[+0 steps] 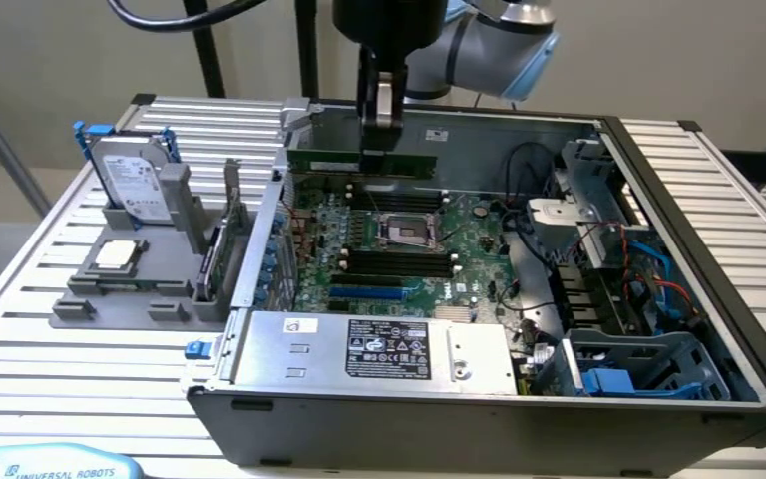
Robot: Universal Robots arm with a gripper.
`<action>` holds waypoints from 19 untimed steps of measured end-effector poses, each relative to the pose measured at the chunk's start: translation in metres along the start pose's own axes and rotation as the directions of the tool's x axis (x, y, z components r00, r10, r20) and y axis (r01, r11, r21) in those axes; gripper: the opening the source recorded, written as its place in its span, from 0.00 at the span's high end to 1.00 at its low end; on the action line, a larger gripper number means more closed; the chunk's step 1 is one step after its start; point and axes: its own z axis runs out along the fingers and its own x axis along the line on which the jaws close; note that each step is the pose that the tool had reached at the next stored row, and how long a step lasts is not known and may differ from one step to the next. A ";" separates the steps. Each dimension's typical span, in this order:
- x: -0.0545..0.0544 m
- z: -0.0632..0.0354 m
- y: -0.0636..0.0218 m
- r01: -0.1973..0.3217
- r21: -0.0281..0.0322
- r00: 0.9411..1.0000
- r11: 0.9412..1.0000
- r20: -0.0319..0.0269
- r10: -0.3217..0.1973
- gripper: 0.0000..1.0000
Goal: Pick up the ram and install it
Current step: 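Pick up the ram and move it above insertion slot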
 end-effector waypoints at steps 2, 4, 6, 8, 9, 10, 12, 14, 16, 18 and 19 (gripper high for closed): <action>-0.005 0.0032 -0.0076 0.000 0.000 1.000 1.000 0.000 0.000 0.86; -0.012 0.0067 -0.0135 0.000 0.000 1.000 1.000 -0.001 0.000 0.86; -0.019 0.0100 -0.0188 0.000 0.000 1.000 1.000 -0.001 0.000 0.86; -0.026 0.0134 -0.0237 0.000 0.000 1.000 1.000 -0.001 0.000 0.86; -0.028 0.0151 -0.0258 0.000 0.000 1.000 1.000 -0.001 0.000 0.86; -0.031 0.0166 -0.0278 0.000 0.000 1.000 1.000 -0.001 0.000 0.86; -0.036 0.0196 -0.0315 0.000 0.000 1.000 1.000 -0.001 0.000 0.86; -0.039 0.0227 -0.0345 0.000 0.000 1.000 1.000 -0.001 0.000 0.86; -0.040 0.0258 -0.0370 -0.003 0.000 1.000 1.000 -0.001 0.003 0.86; -0.040 0.0290 -0.0395 -0.013 0.001 1.000 1.000 -0.001 0.013 0.86; -0.040 0.0305 -0.0406 -0.020 0.002 1.000 1.000 0.000 0.020 0.86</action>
